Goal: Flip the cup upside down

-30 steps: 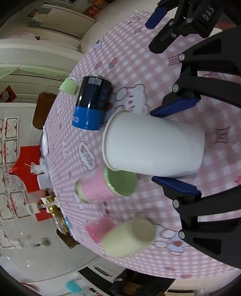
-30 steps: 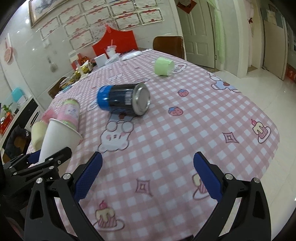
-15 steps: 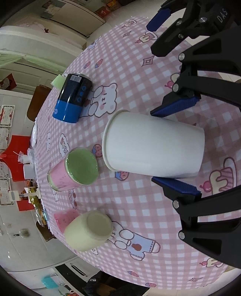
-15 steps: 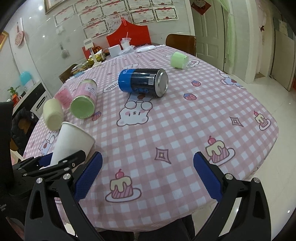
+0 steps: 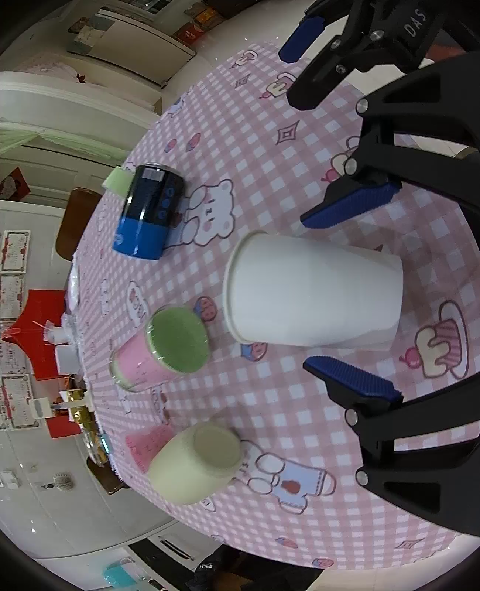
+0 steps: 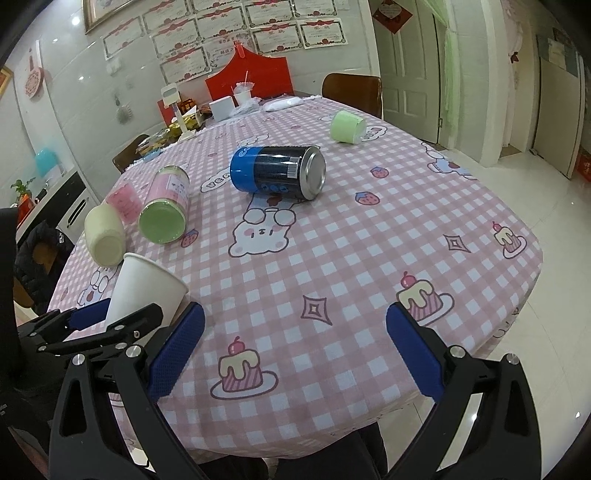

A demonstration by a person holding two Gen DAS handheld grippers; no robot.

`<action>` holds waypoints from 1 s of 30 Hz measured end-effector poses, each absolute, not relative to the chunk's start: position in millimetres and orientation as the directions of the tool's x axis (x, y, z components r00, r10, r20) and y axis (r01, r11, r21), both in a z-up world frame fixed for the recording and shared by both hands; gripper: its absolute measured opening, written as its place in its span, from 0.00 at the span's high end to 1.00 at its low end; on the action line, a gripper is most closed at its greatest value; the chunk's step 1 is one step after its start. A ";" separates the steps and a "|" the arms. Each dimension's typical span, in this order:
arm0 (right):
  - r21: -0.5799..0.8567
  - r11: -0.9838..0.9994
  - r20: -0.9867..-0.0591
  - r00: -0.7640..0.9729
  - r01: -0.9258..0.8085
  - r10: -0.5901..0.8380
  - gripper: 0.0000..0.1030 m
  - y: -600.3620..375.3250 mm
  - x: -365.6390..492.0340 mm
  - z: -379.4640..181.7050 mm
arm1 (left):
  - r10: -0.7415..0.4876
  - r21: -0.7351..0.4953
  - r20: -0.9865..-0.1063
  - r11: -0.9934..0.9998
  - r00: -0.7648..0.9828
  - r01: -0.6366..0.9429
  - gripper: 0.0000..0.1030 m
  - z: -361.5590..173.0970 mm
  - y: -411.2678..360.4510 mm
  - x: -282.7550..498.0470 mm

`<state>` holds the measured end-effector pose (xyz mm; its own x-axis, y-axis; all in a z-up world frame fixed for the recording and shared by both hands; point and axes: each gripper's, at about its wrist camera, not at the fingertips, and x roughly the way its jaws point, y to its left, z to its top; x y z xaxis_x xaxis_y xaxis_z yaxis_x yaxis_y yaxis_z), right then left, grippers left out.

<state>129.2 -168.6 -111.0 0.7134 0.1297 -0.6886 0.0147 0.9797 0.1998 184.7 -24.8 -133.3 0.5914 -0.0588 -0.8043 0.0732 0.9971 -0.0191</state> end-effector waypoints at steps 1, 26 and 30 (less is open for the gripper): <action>0.205 0.979 -0.687 0.714 0.013 0.134 0.08 -167.9 129.8 -109.0 | -0.060 -0.020 -0.800 0.997 0.597 0.073 0.31 -131.1 -23.4 184.2; 0.289 0.955 -0.772 0.574 -0.068 0.274 0.08 -51.1 192.0 -122.0 | -0.026 -0.003 -0.764 0.999 0.645 0.038 0.31 -129.5 98.0 198.0; 0.318 0.947 -0.789 0.541 -0.047 0.292 0.08 -44.9 202.4 -131.1 | -0.031 0.001 -0.773 0.999 0.633 0.050 0.31 -138.3 107.8 209.1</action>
<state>202.4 -44.9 -131.1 0.5408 0.2919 -0.7889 -0.0466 0.9468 0.3184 209.1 107.8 -138.3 0.6333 -0.0312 -0.7733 0.0504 0.9987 0.0010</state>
